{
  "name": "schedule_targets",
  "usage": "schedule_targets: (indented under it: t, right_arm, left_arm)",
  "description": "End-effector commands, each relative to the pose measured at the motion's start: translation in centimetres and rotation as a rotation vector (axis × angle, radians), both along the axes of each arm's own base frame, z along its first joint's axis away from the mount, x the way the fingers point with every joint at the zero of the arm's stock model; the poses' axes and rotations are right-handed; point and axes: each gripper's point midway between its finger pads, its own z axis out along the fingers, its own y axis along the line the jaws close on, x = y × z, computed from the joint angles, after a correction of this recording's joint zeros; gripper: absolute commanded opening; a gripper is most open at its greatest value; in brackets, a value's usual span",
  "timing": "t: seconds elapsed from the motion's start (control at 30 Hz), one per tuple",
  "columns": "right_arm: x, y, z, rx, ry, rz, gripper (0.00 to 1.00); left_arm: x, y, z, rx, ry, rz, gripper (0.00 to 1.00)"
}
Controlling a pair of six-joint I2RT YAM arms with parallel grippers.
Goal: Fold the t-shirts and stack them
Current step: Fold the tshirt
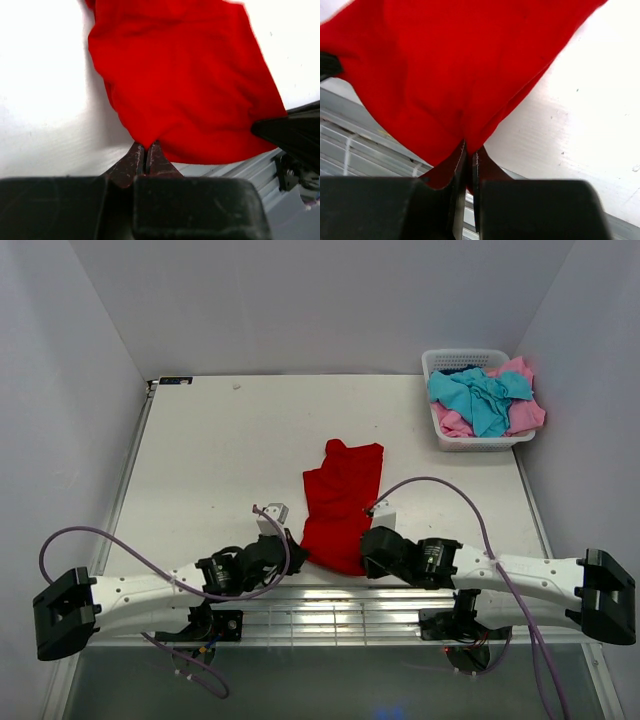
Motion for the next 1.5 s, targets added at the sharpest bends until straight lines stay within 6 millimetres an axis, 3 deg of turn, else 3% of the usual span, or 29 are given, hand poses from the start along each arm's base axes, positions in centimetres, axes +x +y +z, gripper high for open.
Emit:
schedule_targets:
  t: [0.0,0.2,0.23,0.37,0.7,0.73,0.97,1.27,1.4,1.43,1.47]
  right_arm:
    - [2.6,0.0,3.7,0.009,-0.119,-0.106,0.08]
    - [6.2,0.8,7.5,-0.023,-0.271,-0.176,0.09]
    - [6.9,0.6,7.4,-0.044,-0.28,-0.194,0.09]
    - [9.6,0.2,8.1,-0.101,-0.324,-0.221,0.09]
    - [16.2,-1.1,8.5,-0.105,-0.372,-0.273,0.09]
    - [17.0,-1.5,8.1,-0.116,-0.363,-0.282,0.09]
    - [20.9,-1.2,7.9,-0.113,-0.367,-0.272,0.08]
    - [26.1,-0.6,8.4,-0.126,-0.382,-0.255,0.08]
    - [28.5,-1.0,8.0,-0.134,-0.377,-0.258,0.08]
    - [29.2,-0.9,8.7,-0.12,-0.393,-0.262,0.08]
    - [29.6,-0.9,8.6,-0.118,-0.394,-0.263,0.08]
  left_arm:
    - [2.5,0.0,2.9,0.044,-0.108,0.078,0.0]
    - [5.6,-1.9,8.6,0.021,-0.272,0.13,0.0]
    - [6.1,-2.3,10.0,0.011,-0.309,0.131,0.0]
    - [7.7,-2.7,12.2,0.022,-0.396,0.175,0.0]
    - [13.2,-4.1,12.2,0.06,-0.479,0.201,0.0]
    - [13.8,-4.2,11.5,0.08,-0.473,0.199,0.0]
    - [17.3,-4.7,10.7,0.099,-0.482,0.194,0.0]
    - [21.7,-5.3,11.7,0.099,-0.512,0.208,0.0]
    - [24.1,-5.4,10.6,0.107,-0.497,0.21,0.0]
    - [24.6,-5.3,10.4,0.11,-0.495,0.216,0.0]
    - [25.4,-5.3,10.9,0.102,-0.503,0.225,0.0]
